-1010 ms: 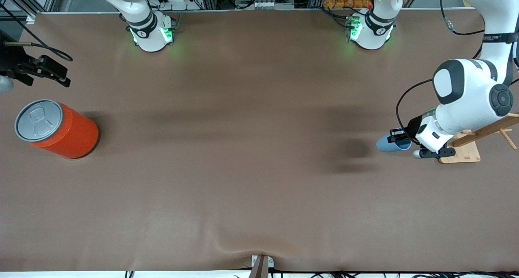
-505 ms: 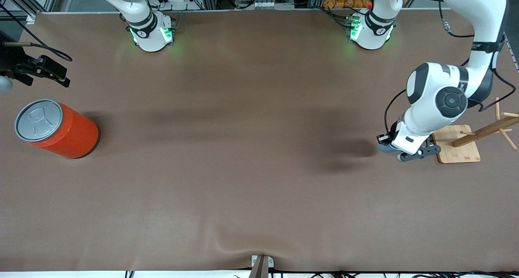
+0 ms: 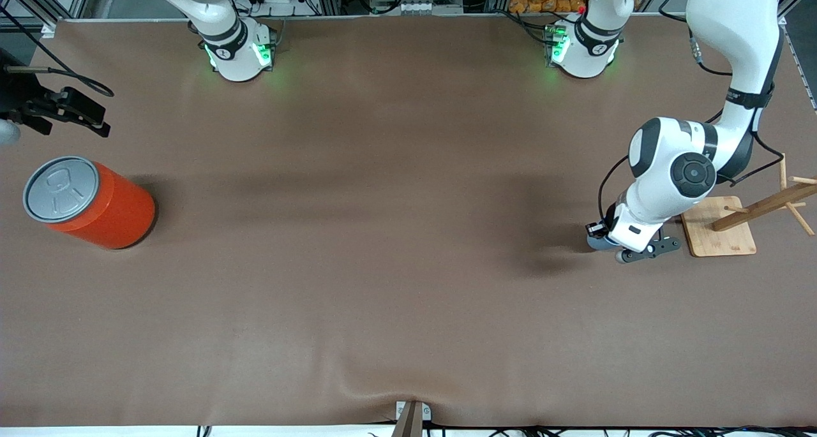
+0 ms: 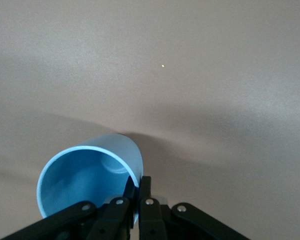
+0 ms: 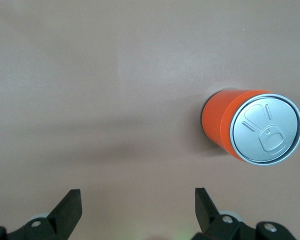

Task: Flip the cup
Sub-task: 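Rotate the cup mouth-up and set it down beside the board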

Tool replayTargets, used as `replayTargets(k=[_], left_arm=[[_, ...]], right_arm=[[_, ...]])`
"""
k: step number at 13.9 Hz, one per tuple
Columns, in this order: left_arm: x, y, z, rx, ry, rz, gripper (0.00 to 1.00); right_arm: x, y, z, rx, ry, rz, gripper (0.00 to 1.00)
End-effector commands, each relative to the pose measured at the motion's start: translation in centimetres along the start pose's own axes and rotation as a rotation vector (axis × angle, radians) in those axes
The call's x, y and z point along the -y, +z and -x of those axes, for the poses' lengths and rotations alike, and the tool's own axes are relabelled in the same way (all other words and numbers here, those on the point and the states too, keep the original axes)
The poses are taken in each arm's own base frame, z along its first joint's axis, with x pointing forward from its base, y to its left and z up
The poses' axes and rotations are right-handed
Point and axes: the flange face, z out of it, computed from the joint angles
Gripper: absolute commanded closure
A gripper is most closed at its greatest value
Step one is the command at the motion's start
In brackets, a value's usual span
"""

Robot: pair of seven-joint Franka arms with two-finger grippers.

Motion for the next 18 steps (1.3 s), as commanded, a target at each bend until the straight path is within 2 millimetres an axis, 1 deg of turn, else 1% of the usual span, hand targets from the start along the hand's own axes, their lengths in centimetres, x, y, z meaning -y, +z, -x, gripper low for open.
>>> replayTargets(k=[1, 2, 3, 5, 7, 9, 11, 13, 16, 18], left_arm=[[0.1, -0.7, -0.1, -0.027, 0.003, -0.01, 0.85], [0.2, -0.7, -0.2, -0.025, -0.003, -0.009, 0.4], [0.6, -0.6, -0.3, -0.023, 0.003, -0.012, 0.0], [0.6, -1.3, -0.6, -0.032, 0.004, -0.011, 0.0], [0.6, -3.1, -1.2, -0.044, -0.001, -0.013, 0.0], [0.6, -6.0, -2.1, -0.026, -0.008, -0.033, 0.0], [0.6, -9.4, -3.1, 0.012, -0.01, -0.059, 0.0], [0.6, -12.5, -3.9, 0.025, 0.023, -0.07, 0.0], [1.2, -17.3, -3.5, 0.021, 0.094, -0.081, 0.0], [1.4, -20.3, -2.6, 0.014, 0.097, -0.09, 0.0]], right_arm=[[-0.7, -0.3, -0.1, 0.001, -0.007, -0.004, 0.0], [-0.7, -0.3, -0.1, 0.001, -0.007, -0.01, 0.0], [-0.7, -0.3, -0.1, 0.001, -0.007, -0.012, 0.0], [-0.7, -0.3, -0.1, 0.001, -0.009, -0.012, 0.0], [-0.8, -0.3, -0.1, 0.003, -0.008, -0.013, 0.0], [-0.8, -0.3, -0.1, 0.002, -0.008, -0.013, 0.0], [-0.6, -0.2, -0.1, 0.005, -0.011, -0.013, 0.0], [-0.8, -0.2, -0.1, 0.005, -0.008, -0.013, 0.0], [-0.8, -0.2, -0.1, 0.005, -0.009, -0.015, 0.0], [-0.9, -0.2, -0.1, 0.005, -0.006, -0.015, 0.0]])
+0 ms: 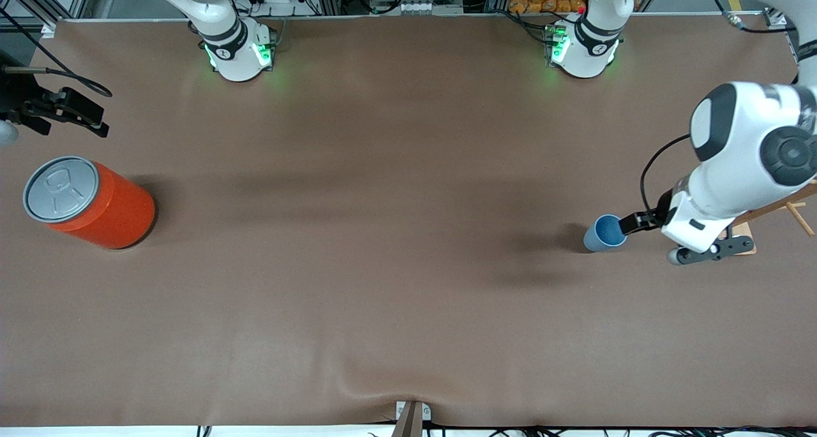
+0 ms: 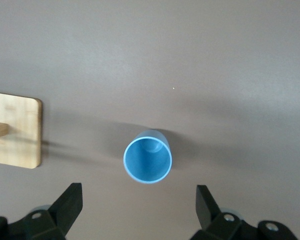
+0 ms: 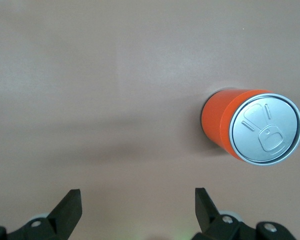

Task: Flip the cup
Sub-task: 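Open the left gripper and raise it away from the cup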

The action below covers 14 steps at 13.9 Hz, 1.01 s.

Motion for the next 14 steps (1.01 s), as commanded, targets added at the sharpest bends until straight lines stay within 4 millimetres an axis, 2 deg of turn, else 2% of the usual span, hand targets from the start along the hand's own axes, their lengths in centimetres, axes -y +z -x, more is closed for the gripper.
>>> replayTargets(k=[1, 6, 9, 14], left_arm=[[0.7, -4.8, 1.7, -0.015, 0.02, -0.035, 0.0], [0.4, -12.1, 5.0, -0.052, 0.073, -0.012, 0.0], [0.1, -14.0, 6.7, -0.051, 0.138, -0.021, 0.0], [0.8, -16.3, 8.2, -0.057, 0.249, 0.024, 0.0]], right_arm=[[-0.8, -0.3, -0.1, 0.003, -0.006, -0.012, 0.0], [-0.8, -0.3, -0.1, 0.003, -0.006, -0.012, 0.0], [-0.8, -0.3, -0.1, 0.003, -0.006, -0.012, 0.0], [-0.9, -0.3, -0.1, 0.003, -0.003, -0.013, 0.0]])
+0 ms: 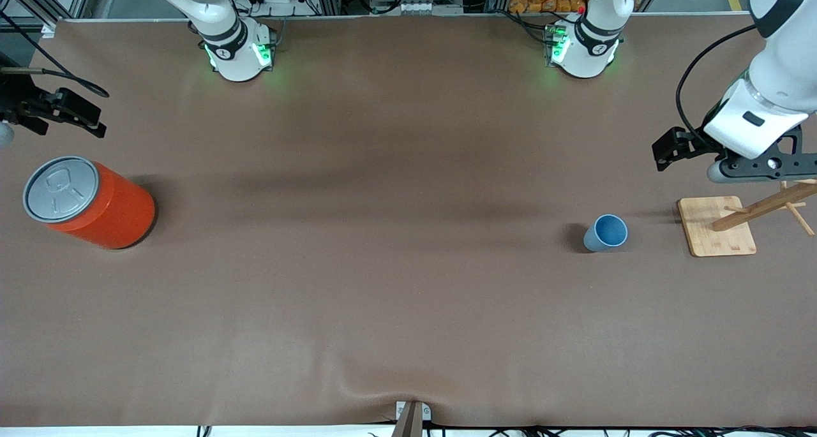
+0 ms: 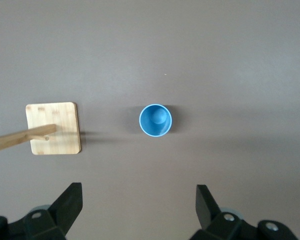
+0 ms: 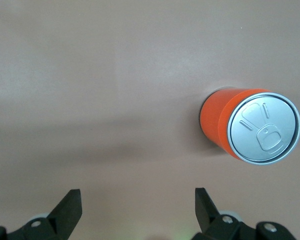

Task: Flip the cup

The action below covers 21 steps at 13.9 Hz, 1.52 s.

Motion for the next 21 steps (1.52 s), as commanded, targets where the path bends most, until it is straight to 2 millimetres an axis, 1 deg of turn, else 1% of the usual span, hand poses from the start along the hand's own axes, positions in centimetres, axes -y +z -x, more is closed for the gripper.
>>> replayTargets(k=[1, 3, 5, 6, 17, 18, 21], left_arm=[[0.4, -1.4, 1.2, 0.01, 0.022, 0.048, 0.0], [0.1, -2.1, 1.6, 0.011, 0.02, 0.048, 0.0], [0.4, -4.3, 1.9, 0.005, 0.015, 0.049, 0.0], [0.4, -4.7, 1.9, 0.007, 0.014, 0.05, 0.0], [1.0, -4.8, 1.9, 0.004, 0.0, 0.047, 0.0], [1.1, -5.5, 1.9, -0.009, -0.003, 0.048, 0.0], [2.1, -6.1, 1.8, -0.024, -0.019, 0.049, 0.0]], right_arm=[[-0.4, -0.3, -0.1, 0.002, -0.01, -0.012, 0.0], [-0.5, -0.2, -0.1, 0.004, -0.009, -0.012, 0.0], [-0.4, -0.2, -0.1, 0.004, -0.01, -0.012, 0.0], [-0.5, -0.2, -0.1, 0.004, -0.009, -0.012, 0.0], [-0.5, -0.2, -0.1, 0.004, -0.009, -0.012, 0.0], [-0.6, -0.2, -0.1, 0.004, -0.007, -0.012, 0.0], [-0.6, -0.2, -0.1, 0.004, -0.009, -0.012, 0.0]])
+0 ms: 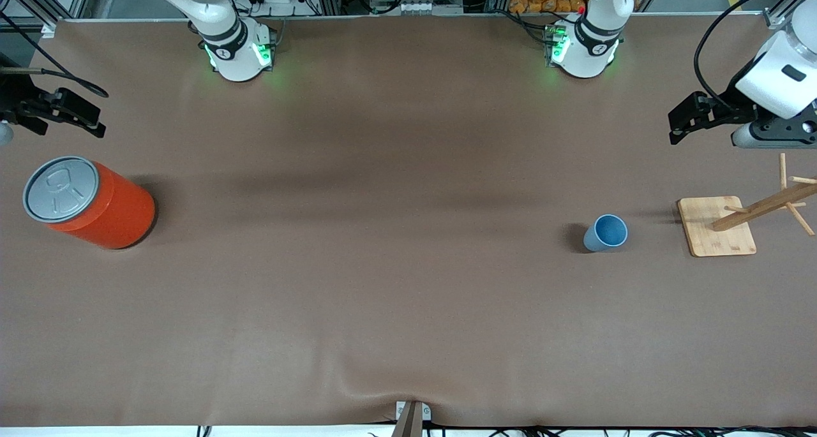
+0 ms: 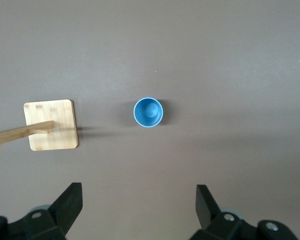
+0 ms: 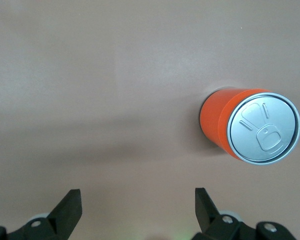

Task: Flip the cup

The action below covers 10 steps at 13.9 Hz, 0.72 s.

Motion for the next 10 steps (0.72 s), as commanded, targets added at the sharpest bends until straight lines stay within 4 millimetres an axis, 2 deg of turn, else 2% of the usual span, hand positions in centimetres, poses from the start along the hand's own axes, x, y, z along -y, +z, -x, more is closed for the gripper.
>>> replayTargets(k=[1, 5, 6, 10], left_arm=[[0.8, -1.4, 0.1, -0.013, -0.011, 0.013, 0.0], [2.6, -1.6, 0.4, -0.013, -0.044, 0.005, 0.0], [2.1, -1.6, 0.8, 0.0, -0.04, 0.006, 0.0], [2.0, -1.8, 2.2, 0.011, -0.081, 0.003, 0.0]], right_arm=[[-0.6, -0.2, -0.1, 0.005, -0.006, -0.012, 0.0], [-0.7, -0.2, -0.1, 0.005, -0.003, -0.012, 0.0], [-1.0, -0.2, -0.1, 0.005, 0.0, -0.012, 0.0], [-1.0, -0.2, -0.1, 0.007, 0.001, -0.017, 0.0]])
